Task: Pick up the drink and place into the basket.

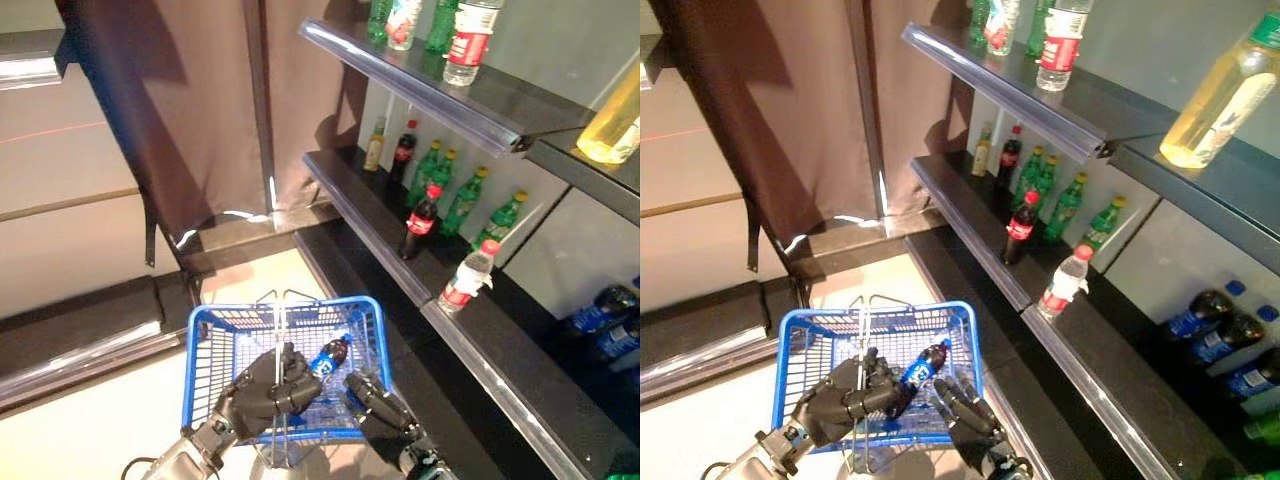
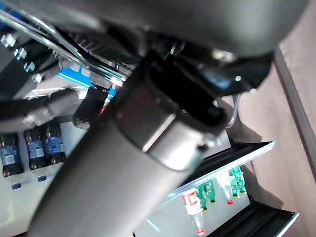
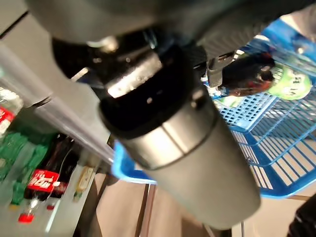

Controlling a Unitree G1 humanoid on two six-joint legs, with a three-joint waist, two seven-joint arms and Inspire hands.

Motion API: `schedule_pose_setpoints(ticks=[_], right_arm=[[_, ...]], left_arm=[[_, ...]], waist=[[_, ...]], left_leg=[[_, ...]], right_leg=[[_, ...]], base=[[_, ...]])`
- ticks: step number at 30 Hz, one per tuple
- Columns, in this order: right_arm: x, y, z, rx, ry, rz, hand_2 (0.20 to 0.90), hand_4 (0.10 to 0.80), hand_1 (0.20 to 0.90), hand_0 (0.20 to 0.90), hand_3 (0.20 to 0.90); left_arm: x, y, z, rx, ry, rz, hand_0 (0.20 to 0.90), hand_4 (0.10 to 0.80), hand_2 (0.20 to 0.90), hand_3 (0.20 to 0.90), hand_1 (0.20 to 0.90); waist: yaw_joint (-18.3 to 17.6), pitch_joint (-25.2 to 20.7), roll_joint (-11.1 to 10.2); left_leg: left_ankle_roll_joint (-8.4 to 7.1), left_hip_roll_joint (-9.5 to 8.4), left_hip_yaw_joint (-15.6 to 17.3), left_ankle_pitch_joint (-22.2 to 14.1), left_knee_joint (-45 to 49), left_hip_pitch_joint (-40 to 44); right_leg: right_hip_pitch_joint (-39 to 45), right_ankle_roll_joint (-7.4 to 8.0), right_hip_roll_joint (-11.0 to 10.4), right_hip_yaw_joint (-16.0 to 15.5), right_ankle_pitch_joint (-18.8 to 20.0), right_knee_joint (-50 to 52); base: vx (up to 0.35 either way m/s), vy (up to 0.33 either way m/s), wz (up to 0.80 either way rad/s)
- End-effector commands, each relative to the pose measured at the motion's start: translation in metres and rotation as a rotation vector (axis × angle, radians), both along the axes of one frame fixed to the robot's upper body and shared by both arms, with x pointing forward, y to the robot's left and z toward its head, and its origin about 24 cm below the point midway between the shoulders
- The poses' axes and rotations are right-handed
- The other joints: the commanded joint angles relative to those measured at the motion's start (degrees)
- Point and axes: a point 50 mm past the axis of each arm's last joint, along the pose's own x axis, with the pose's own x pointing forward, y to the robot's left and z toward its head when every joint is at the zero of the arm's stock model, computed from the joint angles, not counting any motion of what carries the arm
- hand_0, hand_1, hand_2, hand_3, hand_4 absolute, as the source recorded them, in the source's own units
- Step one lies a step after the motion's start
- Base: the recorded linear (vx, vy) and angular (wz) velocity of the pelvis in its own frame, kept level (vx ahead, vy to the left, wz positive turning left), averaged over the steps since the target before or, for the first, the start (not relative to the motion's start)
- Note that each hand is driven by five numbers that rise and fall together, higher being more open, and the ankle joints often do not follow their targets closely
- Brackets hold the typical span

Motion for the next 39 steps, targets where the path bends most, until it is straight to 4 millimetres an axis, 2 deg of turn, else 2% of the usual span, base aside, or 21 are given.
schedule_pose_setpoints(ticks=[1,5,10,14,20,24,26,29,30,33,35,39], right_arm=[[0.016,-0.012,0.036,0.073,-0.273,0.065,0.900,0.800,0.900,0.900,0.900],[0.014,-0.006,0.057,0.148,-0.433,0.198,0.900,0.800,0.900,0.900,0.900],[0.017,-0.005,0.070,0.200,-0.553,0.224,0.900,0.800,0.900,0.900,0.900],[0.021,-0.003,0.091,0.216,-0.711,0.289,0.900,0.800,0.900,0.900,0.900],[0.026,-0.010,0.094,0.175,-0.741,0.278,0.900,0.800,0.900,0.900,0.900],[0.028,-0.022,0.079,0.066,-0.669,0.263,0.900,0.800,0.900,0.900,0.900],[0.024,-0.030,0.065,0.007,-0.616,0.277,0.900,0.800,0.900,0.900,0.900],[0.018,-0.046,0.044,-0.134,-0.513,0.280,0.900,0.800,0.900,0.900,0.900],[0.018,-0.047,0.042,-0.141,-0.507,0.283,0.900,0.800,0.900,0.900,0.900],[0.007,-0.063,0.014,-0.287,-0.336,0.245,0.900,0.800,0.900,0.900,0.900],[-0.005,-0.075,-0.012,-0.397,-0.146,0.176,0.900,0.800,0.900,0.900,0.900],[-0.017,-0.086,-0.038,-0.575,0.045,0.134,0.900,0.800,0.900,0.900,0.900]], left_arm=[[0.000,-0.028,0.074,-0.297,-0.493,-0.134,0.300,0.100,0.300,0.200,0.300],[-0.001,-0.022,0.064,-0.259,-0.454,-0.080,0.300,0.100,0.300,0.200,0.300],[0.001,-0.019,0.057,-0.216,-0.430,-0.047,0.300,0.100,0.300,0.200,0.300],[0.007,-0.014,0.038,-0.135,-0.287,0.104,0.300,0.100,0.300,0.200,0.300],[0.011,-0.003,0.015,0.044,-0.173,0.292,0.300,0.100,0.300,0.200,0.300],[0.015,0.005,-0.001,0.186,-0.108,0.410,0.300,0.100,0.300,0.200,0.300],[0.014,0.016,-0.015,0.284,-0.034,0.500,0.300,0.100,0.300,0.200,0.300],[0.008,0.028,-0.036,0.338,0.078,0.602,0.300,0.100,0.300,0.200,0.300],[0.008,0.029,-0.038,0.337,0.083,0.609,0.300,0.100,0.300,0.200,0.300],[-0.001,0.042,-0.060,0.386,0.204,0.703,0.300,0.100,0.300,0.200,0.300],[-0.009,0.048,-0.080,0.370,0.317,0.777,0.300,0.100,0.300,0.200,0.300],[-0.011,0.046,-0.095,0.390,0.376,0.804,0.300,0.100,0.300,0.200,0.300]], waist=[[-0.2,-3.6,0.5],[-1.1,-3.9,-0.1],[-1.5,-4.2,-0.5],[-3.3,-5.4,-0.8],[-5.5,-6.6,-1.3],[-7.2,-6.9,-1.6],[-8.4,-7.1,-1.9],[-9.7,-7.6,-2.3],[-9.8,-7.6,-2.3],[-11.3,-8.0,-2.5],[-12.6,-8.0,-2.6],[-14.0,-7.4,-2.6]], left_leg=[[2.42,-2.26,2.5,2.4,6.0,-4.5],[2.52,-2.11,3.1,2.3,5.7,-3.5],[2.64,-1.96,3.4,2.2,5.1,-2.7],[2.82,-1.66,4.6,2.1,3.4,-1.3],[3.16,-0.98,7.0,2.3,0.1,0.2],[3.31,-0.41,8.5,2.6,-2.2,0.8],[3.32,-0.13,9.5,2.7,-3.4,1.0],[3.25,0.11,10.8,2.5,-4.9,1.3],[3.25,0.12,10.8,2.5,-5.0,1.3],[3.12,0.24,12.3,2.3,-6.3,1.5],[3.07,0.27,13.8,1.9,-6.7,2.0],[3.13,0.19,15.6,0.9,-6.4,2.5]], right_leg=[[2.2,0.82,2.7,-1.8,8.3,-6.4],[2.3,0.86,2.9,-0.9,8.4,-6.7],[2.4,0.86,3.0,-0.4,8.5,-7.2],[2.2,0.88,3.4,1.4,8.5,-8.3],[1.2,1.28,3.7,3.9,8.9,-10.4],[0.4,1.73,3.8,5.6,9.6,-12.2],[-0.2,2.01,3.9,6.8,10.2,-13.4],[-0.7,2.40,3.8,8.3,10.9,-15.3],[-0.7,2.42,3.8,8.4,11.0,-15.4],[-1.4,2.86,3.8,10.1,12.0,-17.2],[-1.6,3.15,3.6,11.1,12.7,-18.3],[-1.6,3.55,3.4,12.3,13.6,-19.7]], base=[[-0.013,-0.039,-0.10],[-0.014,-0.040,-0.16],[-0.025,-0.031,-0.04],[-0.083,-0.043,-0.20],[-0.144,-0.059,-0.26],[-0.170,-0.061,-0.34],[-0.203,-0.065,-0.35],[-0.153,-0.044,-0.36],[-0.108,-0.034,-0.27],[-0.123,-0.050,-0.40],[-0.089,-0.047,-0.34],[-0.087,-0.039,-0.35]])
